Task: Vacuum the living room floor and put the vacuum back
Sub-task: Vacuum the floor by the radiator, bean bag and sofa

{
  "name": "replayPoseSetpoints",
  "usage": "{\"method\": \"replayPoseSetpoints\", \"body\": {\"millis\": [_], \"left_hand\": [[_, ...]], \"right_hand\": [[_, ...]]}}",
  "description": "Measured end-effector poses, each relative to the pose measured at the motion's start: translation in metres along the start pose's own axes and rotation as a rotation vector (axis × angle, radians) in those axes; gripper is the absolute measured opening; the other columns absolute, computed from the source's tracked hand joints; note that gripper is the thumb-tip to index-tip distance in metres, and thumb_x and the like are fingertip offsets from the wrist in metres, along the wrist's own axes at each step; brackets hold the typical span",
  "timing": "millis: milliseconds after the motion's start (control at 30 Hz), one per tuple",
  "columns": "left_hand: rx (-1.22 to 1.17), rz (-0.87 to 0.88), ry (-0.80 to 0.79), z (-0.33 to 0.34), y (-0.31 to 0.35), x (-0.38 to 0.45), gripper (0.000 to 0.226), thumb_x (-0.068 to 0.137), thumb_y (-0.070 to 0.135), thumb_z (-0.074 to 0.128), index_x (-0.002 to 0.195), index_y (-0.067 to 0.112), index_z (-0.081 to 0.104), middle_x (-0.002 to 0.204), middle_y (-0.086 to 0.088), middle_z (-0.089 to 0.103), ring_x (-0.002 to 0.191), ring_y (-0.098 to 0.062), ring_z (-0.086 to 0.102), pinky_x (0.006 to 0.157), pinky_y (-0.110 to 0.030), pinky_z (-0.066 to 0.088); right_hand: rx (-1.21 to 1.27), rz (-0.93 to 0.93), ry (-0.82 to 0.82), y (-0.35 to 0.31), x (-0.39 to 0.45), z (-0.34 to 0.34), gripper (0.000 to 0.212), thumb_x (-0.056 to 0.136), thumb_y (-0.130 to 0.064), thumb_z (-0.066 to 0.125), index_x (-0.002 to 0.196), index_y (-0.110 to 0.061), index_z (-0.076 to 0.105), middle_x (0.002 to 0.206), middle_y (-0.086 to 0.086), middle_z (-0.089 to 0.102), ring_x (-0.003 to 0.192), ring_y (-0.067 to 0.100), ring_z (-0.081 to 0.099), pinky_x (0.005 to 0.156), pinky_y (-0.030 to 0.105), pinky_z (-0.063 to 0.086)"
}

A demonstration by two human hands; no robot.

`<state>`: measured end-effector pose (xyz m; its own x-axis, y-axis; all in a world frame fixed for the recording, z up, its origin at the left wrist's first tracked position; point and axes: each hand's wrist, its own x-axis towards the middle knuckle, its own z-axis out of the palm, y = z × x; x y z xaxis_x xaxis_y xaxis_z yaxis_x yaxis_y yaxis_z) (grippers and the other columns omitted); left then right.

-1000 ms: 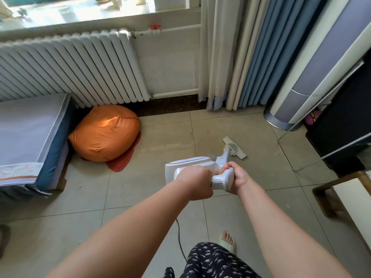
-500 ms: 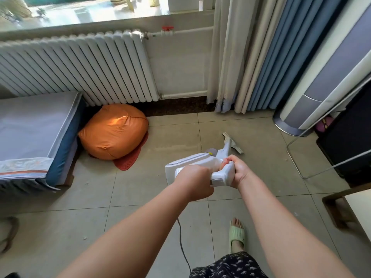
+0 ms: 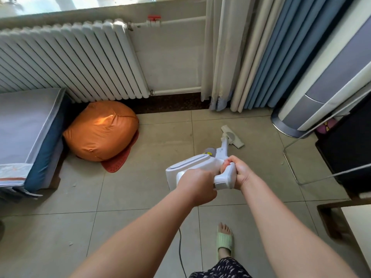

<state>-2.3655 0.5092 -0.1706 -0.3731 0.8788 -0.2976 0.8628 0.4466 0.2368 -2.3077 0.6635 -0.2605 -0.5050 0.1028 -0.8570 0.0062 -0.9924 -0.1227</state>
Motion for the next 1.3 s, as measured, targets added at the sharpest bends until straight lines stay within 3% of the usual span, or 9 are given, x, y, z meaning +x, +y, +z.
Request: {"method": "replayPoseSetpoints", "body": {"millis": [233, 367, 500, 667, 833, 1300], "left_hand": [[-0.004, 0.01, -0.007, -0.009, 0.01, 0.054, 0.012, 0.079, 0.026, 0.056, 0.088, 0.021, 0.063, 0.077, -0.001, 0.065, 0.068, -0.025, 0.053, 0.057, -0.027, 0.036], [0.001, 0.025, -0.022, -0.011, 0.022, 0.081, 0.005, 0.079, 0.027, 0.057, 0.082, 0.023, 0.055, 0.075, 0.0, 0.062, 0.067, -0.024, 0.051, 0.058, -0.027, 0.034], [-0.006, 0.025, -0.045, -0.013, 0.035, 0.108, 0.006, 0.08, 0.027, 0.057, 0.08, 0.024, 0.052, 0.072, 0.002, 0.057, 0.067, -0.024, 0.05, 0.058, -0.027, 0.034], [-0.002, 0.033, -0.042, -0.018, 0.045, 0.135, 0.009, 0.08, 0.027, 0.058, 0.086, 0.021, 0.059, 0.079, -0.002, 0.065, 0.068, -0.024, 0.05, 0.058, -0.028, 0.034], [-0.031, 0.036, -0.029, -0.022, 0.051, 0.155, 0.012, 0.079, 0.025, 0.058, 0.088, 0.02, 0.063, 0.079, -0.002, 0.066, 0.069, -0.025, 0.053, 0.058, -0.026, 0.034], [-0.057, 0.12, -0.068, -0.012, 0.1, 0.226, 0.013, 0.082, 0.023, 0.057, 0.09, 0.016, 0.064, 0.076, -0.002, 0.063, 0.067, -0.026, 0.053, 0.057, -0.027, 0.034]], "right_hand": [[0.01, -0.024, 0.009, -0.051, 0.014, 0.002, 0.016, 0.065, -0.007, 0.051, 0.065, -0.015, 0.038, 0.047, -0.004, 0.043, 0.034, 0.006, 0.044, 0.037, 0.016, 0.042], [0.014, -0.034, 0.011, -0.079, 0.02, -0.003, 0.018, 0.074, -0.007, 0.048, 0.064, -0.016, 0.037, 0.046, -0.005, 0.043, 0.034, 0.006, 0.043, 0.037, 0.016, 0.041], [0.046, -0.024, -0.012, -0.108, 0.02, -0.006, 0.015, 0.065, -0.008, 0.05, 0.062, -0.016, 0.038, 0.045, -0.005, 0.043, 0.034, 0.005, 0.043, 0.037, 0.015, 0.041], [0.061, -0.017, 0.0, -0.135, 0.028, -0.009, 0.02, 0.08, -0.01, 0.043, 0.062, -0.017, 0.037, 0.045, -0.005, 0.042, 0.034, 0.005, 0.042, 0.037, 0.015, 0.041], [0.057, -0.047, -0.01, -0.154, 0.032, -0.008, 0.018, 0.062, -0.01, 0.051, 0.061, -0.019, 0.035, 0.043, -0.007, 0.042, 0.034, 0.004, 0.041, 0.041, 0.012, 0.04], [0.093, -0.114, 0.028, -0.231, 0.035, -0.043, 0.016, 0.062, -0.012, 0.049, 0.064, -0.016, 0.035, 0.042, -0.007, 0.042, 0.033, 0.003, 0.043, 0.041, 0.01, 0.04]]}}
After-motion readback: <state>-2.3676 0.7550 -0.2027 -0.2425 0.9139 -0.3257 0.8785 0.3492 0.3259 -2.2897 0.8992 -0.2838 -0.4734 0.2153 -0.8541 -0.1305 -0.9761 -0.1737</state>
